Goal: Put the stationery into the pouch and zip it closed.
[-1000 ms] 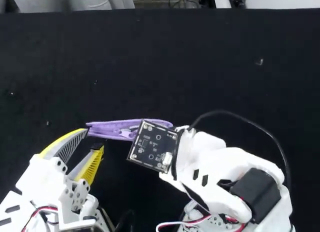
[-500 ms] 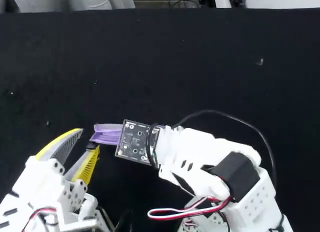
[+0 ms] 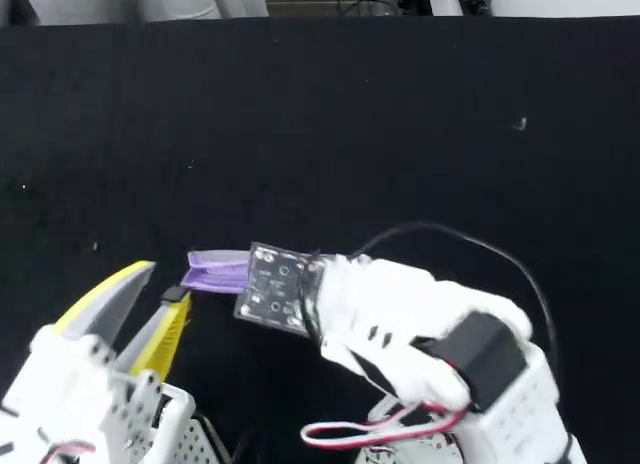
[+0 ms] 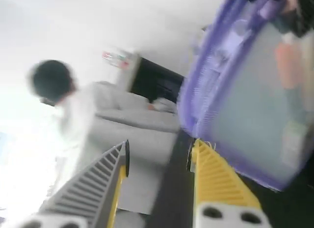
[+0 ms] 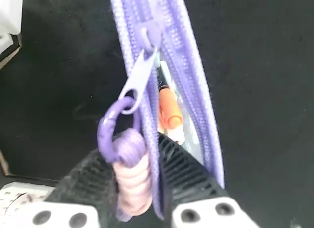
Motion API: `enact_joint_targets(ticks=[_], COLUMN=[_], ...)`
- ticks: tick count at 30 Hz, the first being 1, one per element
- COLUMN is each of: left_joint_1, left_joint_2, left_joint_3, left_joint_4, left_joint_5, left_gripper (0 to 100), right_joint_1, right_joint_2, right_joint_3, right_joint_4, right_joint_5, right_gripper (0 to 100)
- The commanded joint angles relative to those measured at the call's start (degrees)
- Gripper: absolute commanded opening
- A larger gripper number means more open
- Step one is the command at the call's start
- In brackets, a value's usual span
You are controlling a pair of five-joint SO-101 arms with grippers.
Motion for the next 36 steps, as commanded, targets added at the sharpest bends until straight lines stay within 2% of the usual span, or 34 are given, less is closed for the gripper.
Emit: enact_joint_targets(ticks=[1, 11, 16, 21, 29, 36], left_joint_1=[-0.48, -0.04, 1.45, 2.15, 5.23, 8.22], left_joint_2=[0.53, 0.62, 0.62, 0.62, 0.62, 0.62], left_joint_3=[-8.4, -9.54, -6.9, -1.98, 4.88, 3.38], left_joint_4=[0.35, 8.0, 6.15, 1.93, -1.32, -1.58], left_joint_5=[2.37, 4.48, 4.66, 8.79, 9.67, 12.31], left_gripper=[22, 22, 22, 22, 21, 21], right_joint_1=[-0.09, -0.53, -0.53, -0.62, -10.9, -10.9], right_joint_2=[-4.53, -5.14, -5.14, -5.14, -8.04, -9.01], right_joint_3=[-2.15, -1.36, 0.4, 0.48, 2.86, 3.12], right_joint_4=[1.76, 1.85, 1.85, 1.85, 1.85, 1.76], right_joint_5=[-0.09, 0.62, 4.84, 6.86, 7.21, 7.21], right_gripper=[1.1, 1.1, 1.1, 1.1, 1.1, 1.1])
